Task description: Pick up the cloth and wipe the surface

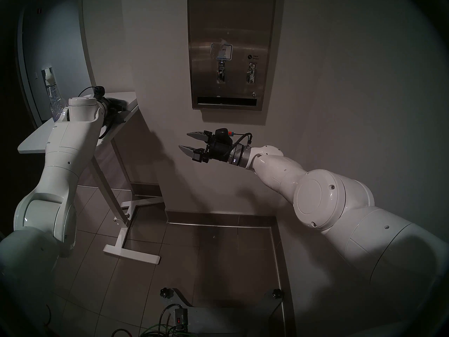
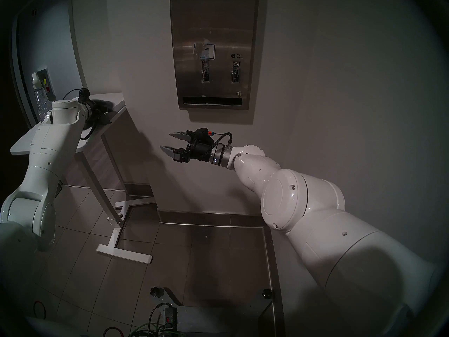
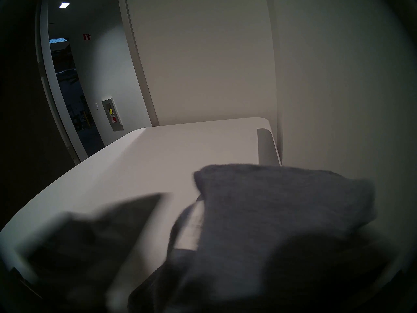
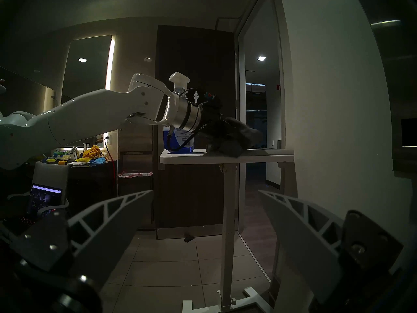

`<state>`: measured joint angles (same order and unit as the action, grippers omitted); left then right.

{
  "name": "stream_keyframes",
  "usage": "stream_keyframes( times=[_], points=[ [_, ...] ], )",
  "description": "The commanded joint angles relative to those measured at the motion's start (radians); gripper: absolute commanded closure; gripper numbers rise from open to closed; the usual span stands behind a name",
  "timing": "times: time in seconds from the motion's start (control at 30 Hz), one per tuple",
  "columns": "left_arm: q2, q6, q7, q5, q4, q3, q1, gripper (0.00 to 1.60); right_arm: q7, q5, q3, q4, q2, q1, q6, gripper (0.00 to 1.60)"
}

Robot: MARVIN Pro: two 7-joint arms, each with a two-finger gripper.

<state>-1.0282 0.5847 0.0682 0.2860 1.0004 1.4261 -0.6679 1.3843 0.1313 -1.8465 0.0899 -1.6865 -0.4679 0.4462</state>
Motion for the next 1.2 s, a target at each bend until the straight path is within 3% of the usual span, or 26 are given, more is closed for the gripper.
stream_keyframes(
  times=[0.0,1.07,1.1,1.13,1.17],
  points=[
    [0.004,-0.011,0.011,-0.012,-0.01,0.004,0.101,1.6,0.008,-0.012,-0.011,0.021,-0.002,0.029,-0.005,0.0],
    [0.041,-0.016,0.063,-0.063,-0.149,0.01,0.22,1.6,0.037,-0.011,-0.029,0.021,-0.006,0.018,-0.033,0.0],
    [0.037,-0.017,0.062,-0.064,-0.156,0.007,0.227,0.17,0.038,-0.011,-0.031,0.021,-0.008,0.018,-0.035,0.0],
    [0.034,-0.017,0.06,-0.065,-0.159,0.005,0.23,0.0,0.039,-0.011,-0.032,0.021,-0.009,0.019,-0.036,0.0],
    [0.031,-0.016,0.059,-0.065,-0.16,0.003,0.233,0.0,0.04,-0.011,-0.032,0.021,-0.009,0.019,-0.037,0.0]
  ],
)
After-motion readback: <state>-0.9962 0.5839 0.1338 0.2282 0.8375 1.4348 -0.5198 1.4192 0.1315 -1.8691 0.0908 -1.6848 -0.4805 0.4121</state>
